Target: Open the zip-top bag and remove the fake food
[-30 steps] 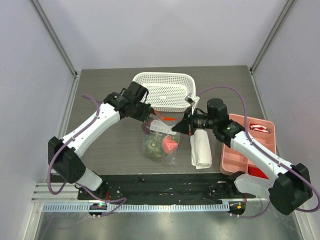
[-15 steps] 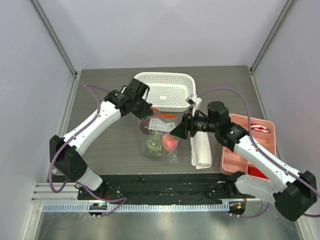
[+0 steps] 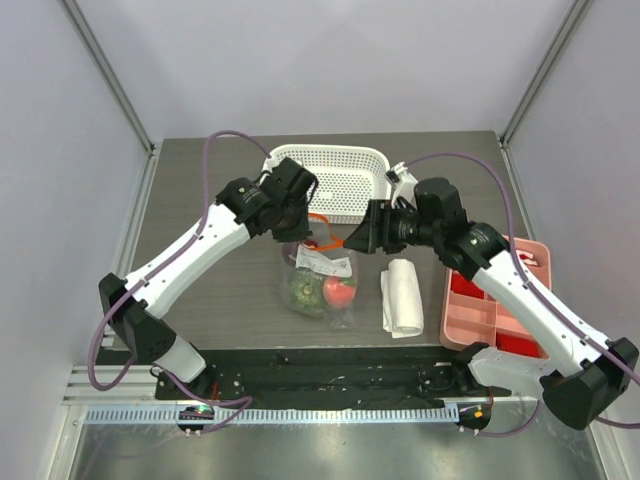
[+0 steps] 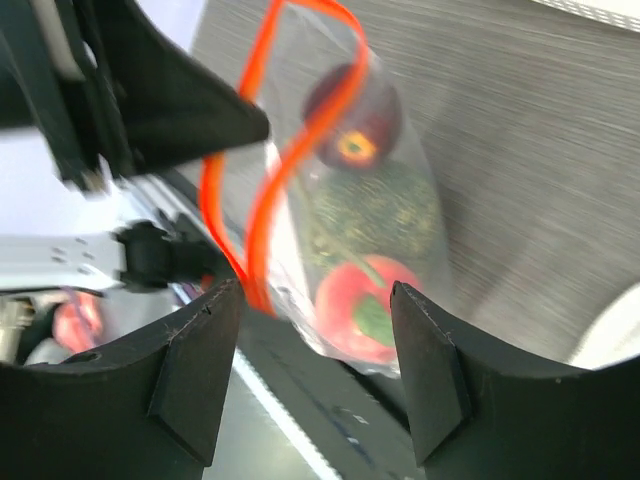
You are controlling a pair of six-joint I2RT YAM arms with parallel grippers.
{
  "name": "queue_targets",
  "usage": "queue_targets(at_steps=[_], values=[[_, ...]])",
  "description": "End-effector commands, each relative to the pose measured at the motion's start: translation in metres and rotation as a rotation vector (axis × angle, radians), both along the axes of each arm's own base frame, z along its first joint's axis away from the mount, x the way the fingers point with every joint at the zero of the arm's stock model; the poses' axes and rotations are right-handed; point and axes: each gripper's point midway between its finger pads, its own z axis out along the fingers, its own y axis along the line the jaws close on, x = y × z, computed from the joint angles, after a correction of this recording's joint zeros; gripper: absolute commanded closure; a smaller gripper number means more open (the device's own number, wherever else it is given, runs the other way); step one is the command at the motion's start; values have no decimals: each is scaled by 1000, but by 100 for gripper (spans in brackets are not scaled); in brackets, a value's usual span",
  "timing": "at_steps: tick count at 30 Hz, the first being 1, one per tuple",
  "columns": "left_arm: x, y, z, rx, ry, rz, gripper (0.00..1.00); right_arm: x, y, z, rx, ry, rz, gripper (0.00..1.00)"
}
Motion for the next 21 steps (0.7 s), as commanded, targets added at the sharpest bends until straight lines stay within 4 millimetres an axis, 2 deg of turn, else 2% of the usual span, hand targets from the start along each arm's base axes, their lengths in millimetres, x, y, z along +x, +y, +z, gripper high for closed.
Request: queue_targets(at_steps=[1, 2, 3, 5, 6, 8, 10, 12, 13, 14, 15, 16, 17, 19, 21], values=[[-1, 23, 41, 66, -145, -117, 100, 5, 24, 24, 100, 143, -5, 33], [-2, 25, 45, 81, -159, -145, 100, 6, 28, 27, 123, 169, -9, 33], [-1, 26, 54, 78, -182, -159, 100, 7, 35, 39, 174, 197, -11, 33], [-3, 37, 61, 146, -196, -198, 100, 7, 43, 47, 207, 233, 11, 34], [0, 37, 74, 152, -219, -211, 100, 8, 45, 57, 224, 235, 8, 34], [-6, 46, 78, 205, -205, -256, 100, 9, 47, 64, 234, 229, 12, 34], [-10, 44, 83, 195, -205, -292, 100, 10, 51, 71, 233, 195, 26, 34], [-15, 37, 82, 150, -187, -314, 100, 13, 52, 71, 217, 161, 35, 34], [-20, 34, 73, 134, -163, -324, 100, 14, 53, 70, 210, 157, 27, 34], [-20, 23, 73, 74, -165, -327, 100, 15, 52, 71, 212, 147, 23, 34], [-21, 19, 70, 53, -160, -320, 100, 14, 53, 71, 209, 129, 31, 35], [-22, 19, 58, 48, -141, -311, 100, 14, 53, 70, 203, 119, 35, 37], [-18, 11, 57, 16, -157, -305, 100, 11, 55, 66, 195, 116, 47, 39], [-18, 6, 41, -1, -116, -273, 100, 6, 57, 60, 177, 96, 80, 47], [-16, -5, 35, -54, -89, -246, 100, -1, 61, 49, 148, 91, 92, 50]])
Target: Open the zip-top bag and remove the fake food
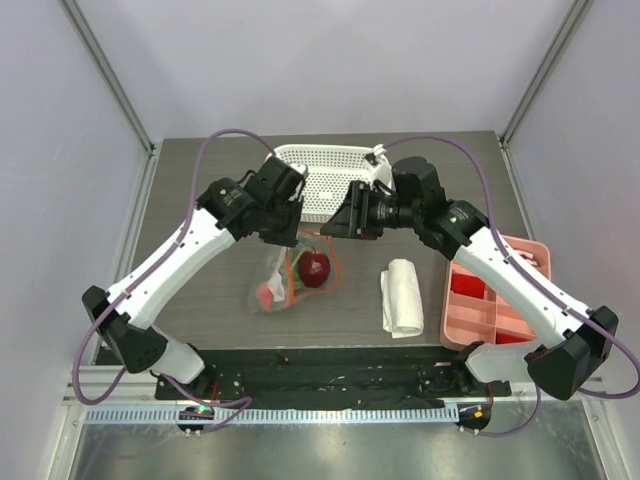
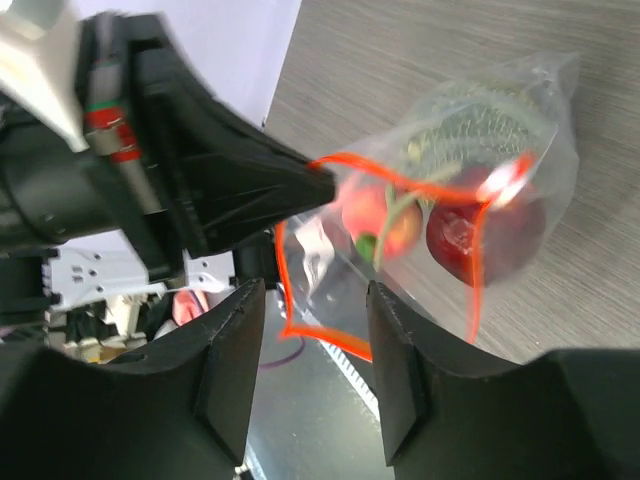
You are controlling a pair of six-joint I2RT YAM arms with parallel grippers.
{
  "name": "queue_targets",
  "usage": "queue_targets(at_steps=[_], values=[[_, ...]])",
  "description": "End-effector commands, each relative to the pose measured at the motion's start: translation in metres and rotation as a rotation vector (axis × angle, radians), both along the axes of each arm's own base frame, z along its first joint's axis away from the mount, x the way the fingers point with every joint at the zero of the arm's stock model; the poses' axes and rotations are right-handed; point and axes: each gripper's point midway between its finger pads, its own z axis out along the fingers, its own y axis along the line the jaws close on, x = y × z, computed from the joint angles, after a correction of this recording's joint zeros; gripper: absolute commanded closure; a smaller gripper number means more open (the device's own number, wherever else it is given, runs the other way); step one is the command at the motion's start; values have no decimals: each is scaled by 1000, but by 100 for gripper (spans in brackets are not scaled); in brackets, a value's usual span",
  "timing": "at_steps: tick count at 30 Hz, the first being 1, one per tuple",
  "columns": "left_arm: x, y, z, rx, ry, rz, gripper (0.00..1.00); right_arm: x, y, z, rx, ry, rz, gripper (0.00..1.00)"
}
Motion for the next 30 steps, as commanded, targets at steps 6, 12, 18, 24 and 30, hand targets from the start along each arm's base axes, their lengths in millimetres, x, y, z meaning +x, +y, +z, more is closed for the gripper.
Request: queue_targets(at_steps=[6, 12, 18, 24, 30], values=[[11, -60, -2, -296, 56, 49, 100, -11, -8, -50, -95, -35, -76, 59], [1, -73, -25, -343, 144, 42, 100, -13, -13, -89, -119, -88, -81, 56], [0, -80, -30, -371, 169, 45, 100, 3, 1, -109, -131, -115, -78, 52], [-1, -86, -30, -381, 178, 48, 100, 21, 4, -123, -168, -157, -112, 44], [-4, -92, -34, -379, 192, 51, 100, 35, -2, -159, -236, -146, -179, 38]])
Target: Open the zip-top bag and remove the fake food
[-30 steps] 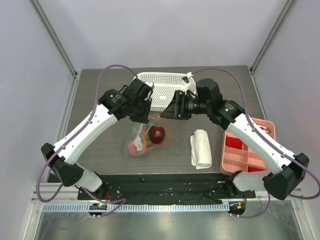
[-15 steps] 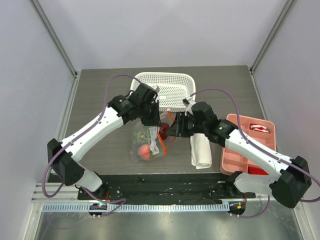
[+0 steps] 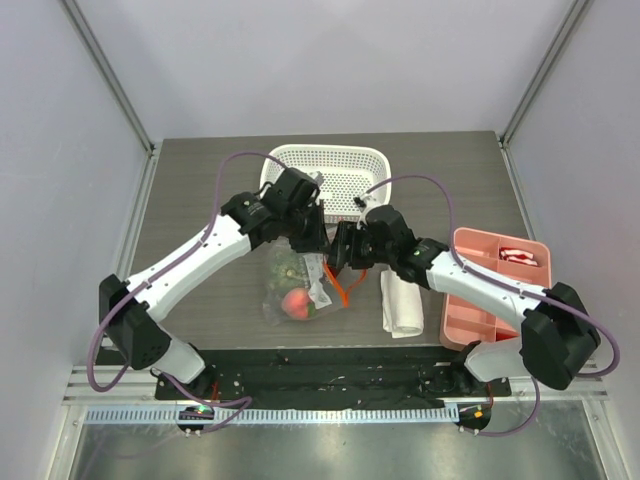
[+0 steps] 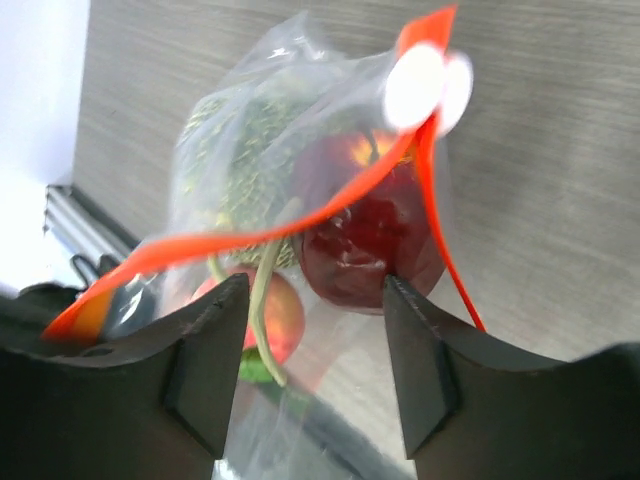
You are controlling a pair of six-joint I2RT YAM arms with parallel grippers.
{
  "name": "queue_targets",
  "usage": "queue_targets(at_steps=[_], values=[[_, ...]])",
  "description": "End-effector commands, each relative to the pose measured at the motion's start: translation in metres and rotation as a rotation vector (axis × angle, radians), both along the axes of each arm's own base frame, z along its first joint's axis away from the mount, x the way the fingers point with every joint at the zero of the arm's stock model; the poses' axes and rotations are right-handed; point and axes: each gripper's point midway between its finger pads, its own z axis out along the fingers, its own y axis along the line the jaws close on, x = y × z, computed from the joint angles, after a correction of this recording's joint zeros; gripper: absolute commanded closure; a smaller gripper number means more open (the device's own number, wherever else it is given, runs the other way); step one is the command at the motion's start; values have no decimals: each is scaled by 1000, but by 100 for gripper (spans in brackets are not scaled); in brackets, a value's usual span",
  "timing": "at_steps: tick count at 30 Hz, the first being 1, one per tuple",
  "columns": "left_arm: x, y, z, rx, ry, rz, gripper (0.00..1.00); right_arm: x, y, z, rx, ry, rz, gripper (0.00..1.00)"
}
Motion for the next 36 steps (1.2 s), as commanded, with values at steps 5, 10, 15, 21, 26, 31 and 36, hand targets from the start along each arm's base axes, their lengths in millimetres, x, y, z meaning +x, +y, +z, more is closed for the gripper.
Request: queue_targets(at_steps=[5, 10, 15, 21, 26, 31, 36], values=[[5, -14, -8, -31, -9, 32, 100, 23, 2, -41, -19, -88, -64, 31], [9, -12, -15, -14, -27, 70, 100, 29, 7, -50, 28, -133, -90, 18], [2, -18, -21, -11, -5, 49, 100, 34, 23, -48, 102, -164, -81, 16], [-3, -18, -22, -3, 6, 43, 100, 36, 37, -60, 121, -173, -58, 15], [-8, -16, -21, -6, 15, 42, 100, 31, 51, -34, 277, -282, 6, 17], [-12, -13, -21, 3, 22, 33, 100, 22, 67, -28, 313, -292, 88, 13], [-15, -13, -22, -1, 36, 34, 100, 36, 73, -43, 309, -275, 8, 16]])
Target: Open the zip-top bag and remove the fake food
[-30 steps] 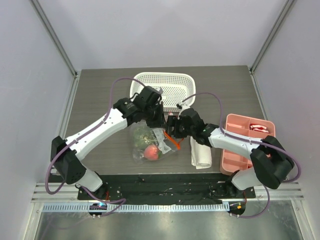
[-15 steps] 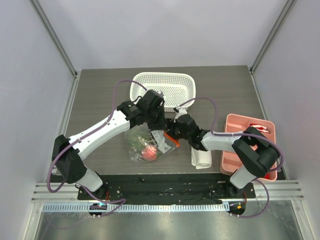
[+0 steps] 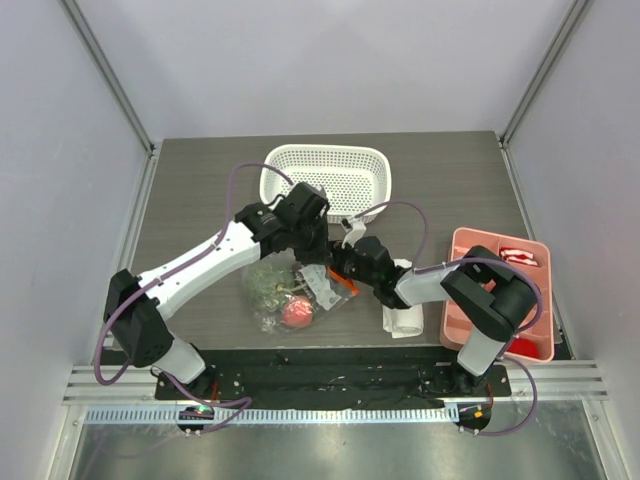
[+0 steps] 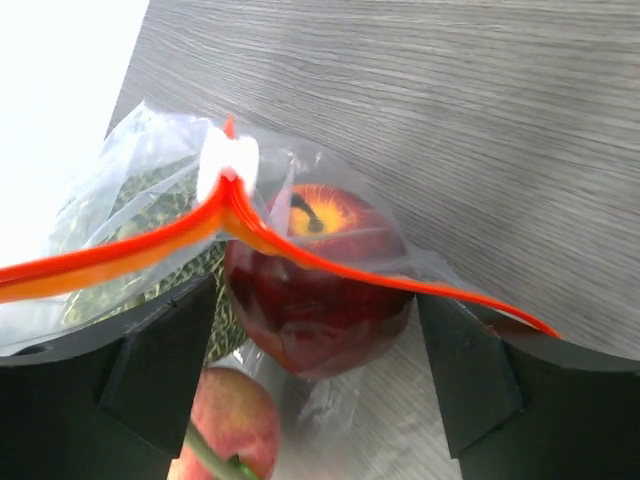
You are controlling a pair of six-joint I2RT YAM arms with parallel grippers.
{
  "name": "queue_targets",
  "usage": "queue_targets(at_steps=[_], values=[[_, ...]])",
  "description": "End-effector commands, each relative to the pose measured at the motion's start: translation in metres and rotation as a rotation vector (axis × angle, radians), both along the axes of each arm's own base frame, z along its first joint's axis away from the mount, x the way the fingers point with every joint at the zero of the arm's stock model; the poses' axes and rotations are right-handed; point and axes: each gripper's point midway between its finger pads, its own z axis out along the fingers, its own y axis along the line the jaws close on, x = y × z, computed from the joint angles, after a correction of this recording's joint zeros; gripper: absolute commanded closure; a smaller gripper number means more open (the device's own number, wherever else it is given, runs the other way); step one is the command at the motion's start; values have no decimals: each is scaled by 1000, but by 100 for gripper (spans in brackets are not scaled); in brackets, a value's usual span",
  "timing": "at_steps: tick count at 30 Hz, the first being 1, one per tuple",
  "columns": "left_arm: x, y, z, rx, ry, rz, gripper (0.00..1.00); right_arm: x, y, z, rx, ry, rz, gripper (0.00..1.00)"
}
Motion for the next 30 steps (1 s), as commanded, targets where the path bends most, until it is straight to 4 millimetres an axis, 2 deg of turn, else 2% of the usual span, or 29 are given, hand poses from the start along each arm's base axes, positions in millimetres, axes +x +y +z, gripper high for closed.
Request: queue_targets(at_steps=[1, 4, 5, 6, 9, 11, 13, 15, 17, 18, 20, 21, 23, 24, 27, 30], values=[[-6, -7, 12, -53, -12, -21, 100, 15, 24, 31, 104, -92, -12, 17], [-6, -5, 12, -49, -18, -15, 100, 16, 23, 27, 88, -83, -17, 35], [-6, -4, 13, -50, -21, -12, 100, 15, 23, 28, 89, -87, -10, 45], [-7, -1, 14, -48, -27, -7, 100, 14, 24, 31, 96, -93, 1, 51], [-9, 8, 11, -32, -35, 15, 100, 6, 22, 40, 85, -101, 33, 64], [-8, 13, 9, -21, -49, 33, 100, 0, 14, 46, 65, -90, 32, 79], [-9, 19, 8, -13, -58, 44, 100, -5, 6, 53, 56, -96, 23, 86], [-11, 23, 6, -7, -63, 48, 100, -14, -4, 60, 42, -102, 25, 88], [-8, 32, 7, 13, -90, 74, 100, -21, -15, 54, 10, -81, 17, 92], [-8, 35, 6, 18, -95, 80, 100, -24, -19, 62, 18, -89, 12, 94], [-9, 42, 6, 23, -103, 90, 100, -31, -27, 57, -8, -70, 11, 97], [-9, 44, 7, 22, -109, 97, 100, -34, -30, 64, 2, -77, 10, 98], [-9, 50, 8, 18, -115, 108, 100, -40, -39, 57, -24, -60, 0, 99], [-8, 52, 9, 21, -120, 113, 100, -42, -43, 67, -12, -76, -6, 99], [-6, 60, 9, 30, -133, 127, 100, -43, -56, 69, -52, -84, -36, 99], [-5, 65, 6, 38, -132, 137, 100, -47, -63, 84, -67, -110, -36, 99]])
